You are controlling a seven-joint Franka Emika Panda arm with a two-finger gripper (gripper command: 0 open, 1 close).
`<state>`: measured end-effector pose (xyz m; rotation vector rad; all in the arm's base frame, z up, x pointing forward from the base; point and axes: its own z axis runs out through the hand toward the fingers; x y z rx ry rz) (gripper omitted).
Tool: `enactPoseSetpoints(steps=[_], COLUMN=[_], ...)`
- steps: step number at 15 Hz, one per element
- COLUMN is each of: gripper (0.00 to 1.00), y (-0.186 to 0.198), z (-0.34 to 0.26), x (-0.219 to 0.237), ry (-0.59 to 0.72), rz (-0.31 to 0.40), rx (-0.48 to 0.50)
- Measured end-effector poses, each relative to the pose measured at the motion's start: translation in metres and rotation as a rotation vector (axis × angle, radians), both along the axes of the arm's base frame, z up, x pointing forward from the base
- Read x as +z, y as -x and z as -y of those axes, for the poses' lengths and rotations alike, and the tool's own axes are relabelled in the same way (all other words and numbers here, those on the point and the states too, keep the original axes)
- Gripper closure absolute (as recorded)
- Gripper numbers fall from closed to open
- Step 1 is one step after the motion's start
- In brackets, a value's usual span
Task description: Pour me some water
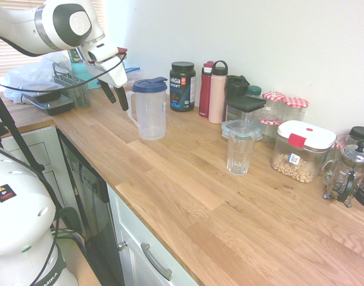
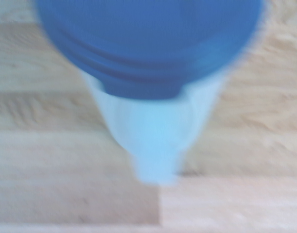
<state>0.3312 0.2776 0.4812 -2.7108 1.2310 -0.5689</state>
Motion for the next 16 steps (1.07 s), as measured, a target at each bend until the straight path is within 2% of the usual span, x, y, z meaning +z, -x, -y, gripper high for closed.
enactPoseSetpoints(steps=[5, 6, 16], gripper=[0.0, 1.0, 1.0], y=[-0.038, -0.044, -0.063], z=[-0.025, -0.026, -0.013], x=[-0.021, -0.026, -0.027], ry=[0.045, 0.046, 0.014], rz=[0.076, 0.083, 0.097], rx=[0.008, 0.01, -0.027])
